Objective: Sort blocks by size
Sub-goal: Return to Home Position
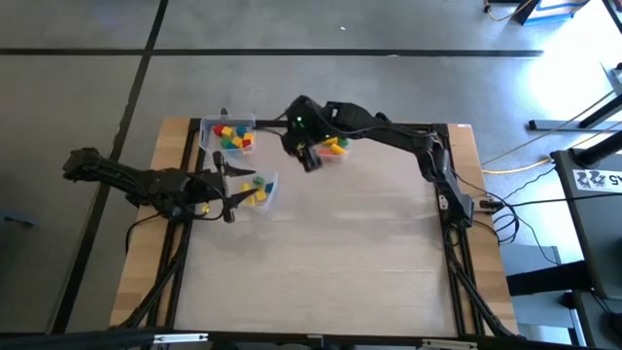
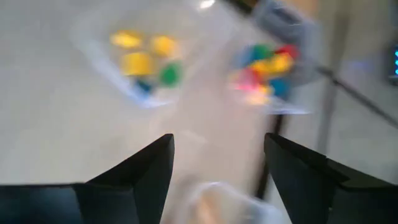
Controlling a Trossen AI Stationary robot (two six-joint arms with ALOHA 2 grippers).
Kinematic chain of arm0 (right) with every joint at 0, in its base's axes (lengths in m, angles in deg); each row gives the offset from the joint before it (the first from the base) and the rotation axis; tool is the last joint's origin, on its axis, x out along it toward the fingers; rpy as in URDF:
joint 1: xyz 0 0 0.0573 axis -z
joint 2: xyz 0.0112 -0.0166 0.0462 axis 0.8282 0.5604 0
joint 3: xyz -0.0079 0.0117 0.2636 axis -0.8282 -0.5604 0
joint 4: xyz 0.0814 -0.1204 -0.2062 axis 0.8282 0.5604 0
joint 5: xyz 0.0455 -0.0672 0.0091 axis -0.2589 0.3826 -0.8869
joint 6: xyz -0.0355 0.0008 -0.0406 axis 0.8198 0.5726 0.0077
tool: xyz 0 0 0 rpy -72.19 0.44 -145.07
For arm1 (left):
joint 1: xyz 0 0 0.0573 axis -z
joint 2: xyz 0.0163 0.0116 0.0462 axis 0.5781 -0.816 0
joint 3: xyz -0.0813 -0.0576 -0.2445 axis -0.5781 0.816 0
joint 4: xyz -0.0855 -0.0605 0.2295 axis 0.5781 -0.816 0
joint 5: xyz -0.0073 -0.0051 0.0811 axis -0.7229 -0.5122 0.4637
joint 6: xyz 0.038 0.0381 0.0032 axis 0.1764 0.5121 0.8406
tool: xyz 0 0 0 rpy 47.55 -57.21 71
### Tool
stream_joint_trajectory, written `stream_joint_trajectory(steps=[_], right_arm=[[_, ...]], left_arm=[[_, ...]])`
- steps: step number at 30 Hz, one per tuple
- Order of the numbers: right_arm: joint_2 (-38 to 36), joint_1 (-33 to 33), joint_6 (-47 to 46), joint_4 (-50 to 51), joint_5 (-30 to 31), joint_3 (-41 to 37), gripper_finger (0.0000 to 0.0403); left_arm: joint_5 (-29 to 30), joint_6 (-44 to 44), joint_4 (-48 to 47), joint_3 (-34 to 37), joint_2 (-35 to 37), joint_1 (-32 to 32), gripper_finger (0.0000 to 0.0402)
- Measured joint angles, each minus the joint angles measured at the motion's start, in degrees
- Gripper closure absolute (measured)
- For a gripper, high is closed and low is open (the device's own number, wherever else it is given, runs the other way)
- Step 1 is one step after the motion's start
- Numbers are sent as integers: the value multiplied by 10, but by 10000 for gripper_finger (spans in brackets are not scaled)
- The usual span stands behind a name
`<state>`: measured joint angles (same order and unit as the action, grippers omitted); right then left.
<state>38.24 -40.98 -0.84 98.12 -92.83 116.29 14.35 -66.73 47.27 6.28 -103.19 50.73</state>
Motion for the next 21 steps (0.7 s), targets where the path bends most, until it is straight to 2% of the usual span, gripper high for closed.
stream_joint_trajectory(steps=[4,7,10,14,21], right_arm=[[-31,-2,-12,68,-56,-3,150],[-58,-3,-19,104,-63,-27,150],[-96,-9,-29,105,-66,-89,150],[-190,-21,-60,43,-66,-226,150],[-399,-56,-158,-139,-20,-535,150]], left_arm=[[0,-16,-27,0,2,-14,209],[-5,-33,-57,0,2,-28,245],[-34,-53,-68,0,2,-43,282],[-84,-58,-71,0,2,-59,322],[-117,-65,-75,0,2,-70,366]])
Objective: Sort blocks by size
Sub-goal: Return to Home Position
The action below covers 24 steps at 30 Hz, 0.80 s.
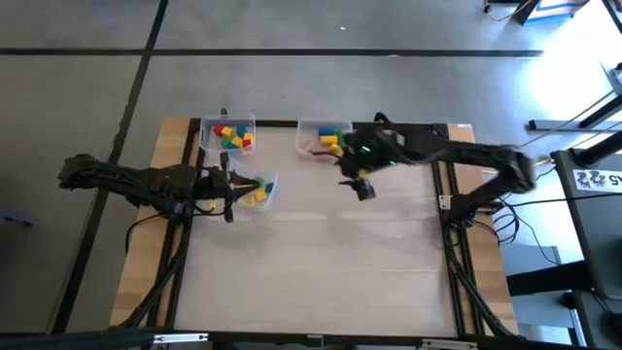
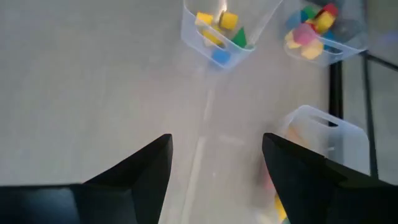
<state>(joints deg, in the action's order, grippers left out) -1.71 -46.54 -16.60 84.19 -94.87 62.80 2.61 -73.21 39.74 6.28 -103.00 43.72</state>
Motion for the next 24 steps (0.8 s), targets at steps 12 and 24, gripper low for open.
stream_joint_trajectory(steps=[12,24], right_arm=[[-325,-100,-113,-208,125,-348,150],[-587,-171,-128,-377,198,-622,150]], left_arm=[[-1,-42,-9,0,0,2,391],[-56,-75,173,129,5,2,398]])
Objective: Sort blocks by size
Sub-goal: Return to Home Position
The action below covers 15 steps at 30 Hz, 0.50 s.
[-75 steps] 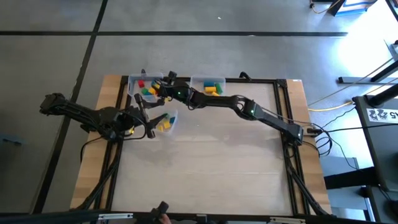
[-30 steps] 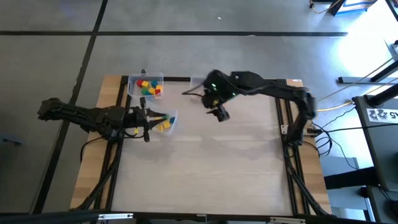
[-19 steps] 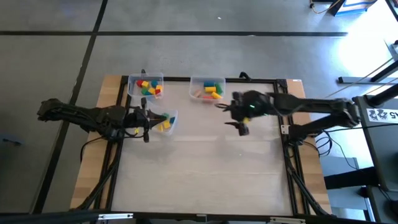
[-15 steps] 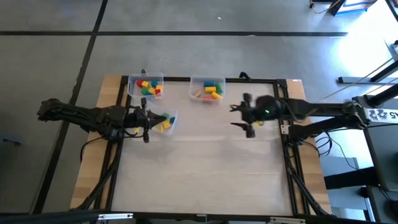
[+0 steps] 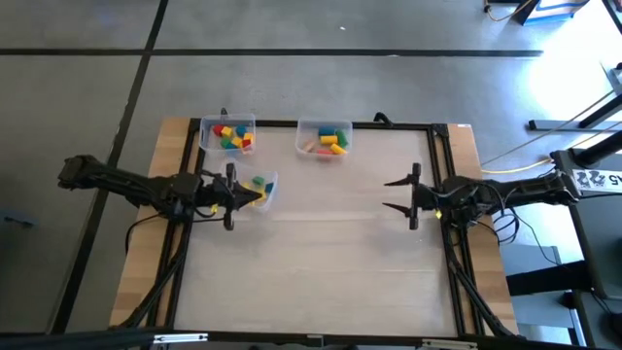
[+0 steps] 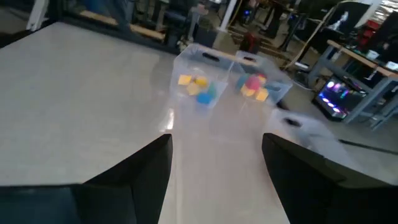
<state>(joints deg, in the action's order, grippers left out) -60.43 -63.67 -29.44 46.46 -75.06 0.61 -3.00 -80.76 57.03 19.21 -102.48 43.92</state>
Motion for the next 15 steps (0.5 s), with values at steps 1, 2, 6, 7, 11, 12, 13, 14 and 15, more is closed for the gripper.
stream_joint_trajectory(steps=[1,2,6,7,11,12,13,14,15], right_arm=[[-18,-3,0,-6,0,-20,150],[-35,-6,0,-14,0,-39,150],[-98,-5,5,-63,-7,-103,150],[-112,-5,9,-73,-14,-116,150],[-156,-5,15,-87,-36,-151,150],[-166,-5,15,-89,-44,-157,150],[-175,-5,15,-90,-47,-163,150],[-182,-5,16,-90,-49,-167,150],[-190,-5,16,-89,-51,-173,150]], left_arm=[[0,-1,15,10,2,0,398],[0,-3,27,20,5,0,398],[0,-2,66,53,17,0,400],[0,-2,74,60,22,0,400],[0,-12,82,82,38,0,398],[0,-15,83,87,43,0,397],[0,-17,85,92,47,0,397],[0,-18,87,98,52,0,397],[0,-19,87,103,58,0,397]])
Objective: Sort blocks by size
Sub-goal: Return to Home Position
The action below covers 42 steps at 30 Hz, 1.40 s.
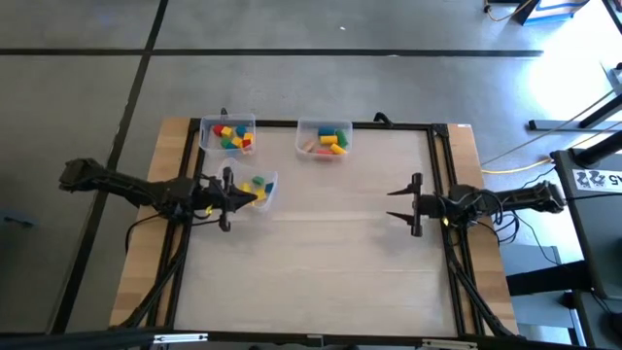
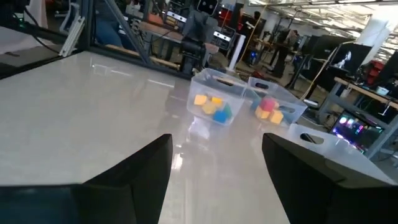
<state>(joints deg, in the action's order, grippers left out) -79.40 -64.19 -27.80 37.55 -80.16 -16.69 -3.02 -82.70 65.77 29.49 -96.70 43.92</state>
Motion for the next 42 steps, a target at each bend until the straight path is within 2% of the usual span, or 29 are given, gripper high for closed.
stream_joint_trajectory(steps=[5,13,24,26,32,42], right_arm=[[-29,0,8,4,0,-10,150],[-31,0,33,3,5,-10,150],[-31,0,42,4,8,-12,150],[-31,0,41,4,8,-12,150],[-29,0,43,6,9,-12,150],[-29,0,44,6,6,-12,150]], left_arm=[[0,-9,10,30,32,0,397],[2,-17,-62,29,87,0,397],[8,-13,-242,29,265,-12,396],[6,-10,-244,29,289,-15,396],[11,1,-244,29,275,-25,396],[13,86,-244,29,270,-24,396]])
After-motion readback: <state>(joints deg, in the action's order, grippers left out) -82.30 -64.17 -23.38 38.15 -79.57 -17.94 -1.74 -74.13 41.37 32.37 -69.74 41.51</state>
